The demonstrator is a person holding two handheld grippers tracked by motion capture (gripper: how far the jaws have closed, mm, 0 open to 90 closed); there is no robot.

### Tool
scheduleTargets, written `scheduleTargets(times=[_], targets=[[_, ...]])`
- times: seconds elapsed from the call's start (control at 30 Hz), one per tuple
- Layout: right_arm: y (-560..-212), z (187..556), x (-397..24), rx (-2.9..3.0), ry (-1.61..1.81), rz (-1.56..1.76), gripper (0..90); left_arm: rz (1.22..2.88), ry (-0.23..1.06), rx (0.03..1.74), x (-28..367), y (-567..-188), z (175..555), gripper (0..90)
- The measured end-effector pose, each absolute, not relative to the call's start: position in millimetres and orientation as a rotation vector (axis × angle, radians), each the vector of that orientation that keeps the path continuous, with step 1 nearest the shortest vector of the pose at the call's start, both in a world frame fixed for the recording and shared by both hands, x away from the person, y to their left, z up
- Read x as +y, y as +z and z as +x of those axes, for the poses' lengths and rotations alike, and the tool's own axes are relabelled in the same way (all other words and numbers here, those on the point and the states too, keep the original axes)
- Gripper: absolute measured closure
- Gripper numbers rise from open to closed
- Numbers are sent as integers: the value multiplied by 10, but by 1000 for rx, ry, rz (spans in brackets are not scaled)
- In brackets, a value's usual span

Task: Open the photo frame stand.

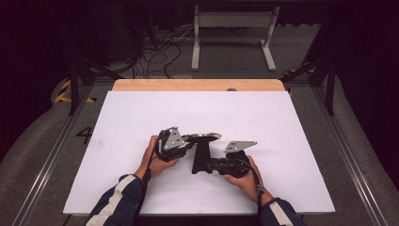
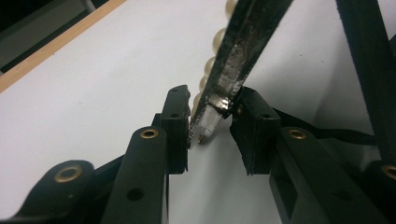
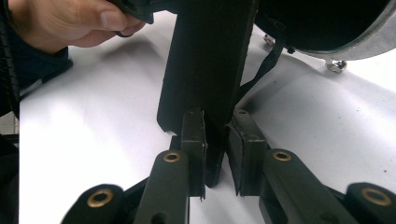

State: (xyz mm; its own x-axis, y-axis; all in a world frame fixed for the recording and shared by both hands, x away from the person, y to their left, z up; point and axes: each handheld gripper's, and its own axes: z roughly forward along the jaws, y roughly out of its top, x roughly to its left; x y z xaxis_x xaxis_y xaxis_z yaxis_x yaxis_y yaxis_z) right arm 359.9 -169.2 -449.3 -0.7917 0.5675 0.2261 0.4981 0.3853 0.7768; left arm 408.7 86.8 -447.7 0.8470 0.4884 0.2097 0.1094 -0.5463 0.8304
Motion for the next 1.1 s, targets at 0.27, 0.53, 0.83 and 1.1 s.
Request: scheduleTargets(times=[0.27, 0.53, 0.83, 1.1], targets=[[-4485, 3590, -1702, 2546, 1377, 979, 789, 2104, 529, 444, 881, -4468, 4084, 661], [-4425, 3577, -1735, 2514, 1358, 981, 758, 2073, 513, 444, 1006, -4360, 4019, 615], [-4330, 3477, -1816, 2460, 1334, 963, 719, 2080, 497, 432, 1133, -4273, 3933, 596], [-4202, 3342, -1902, 2381, 1235, 889, 711, 2052, 451, 474, 1319, -4248, 3823, 564]])
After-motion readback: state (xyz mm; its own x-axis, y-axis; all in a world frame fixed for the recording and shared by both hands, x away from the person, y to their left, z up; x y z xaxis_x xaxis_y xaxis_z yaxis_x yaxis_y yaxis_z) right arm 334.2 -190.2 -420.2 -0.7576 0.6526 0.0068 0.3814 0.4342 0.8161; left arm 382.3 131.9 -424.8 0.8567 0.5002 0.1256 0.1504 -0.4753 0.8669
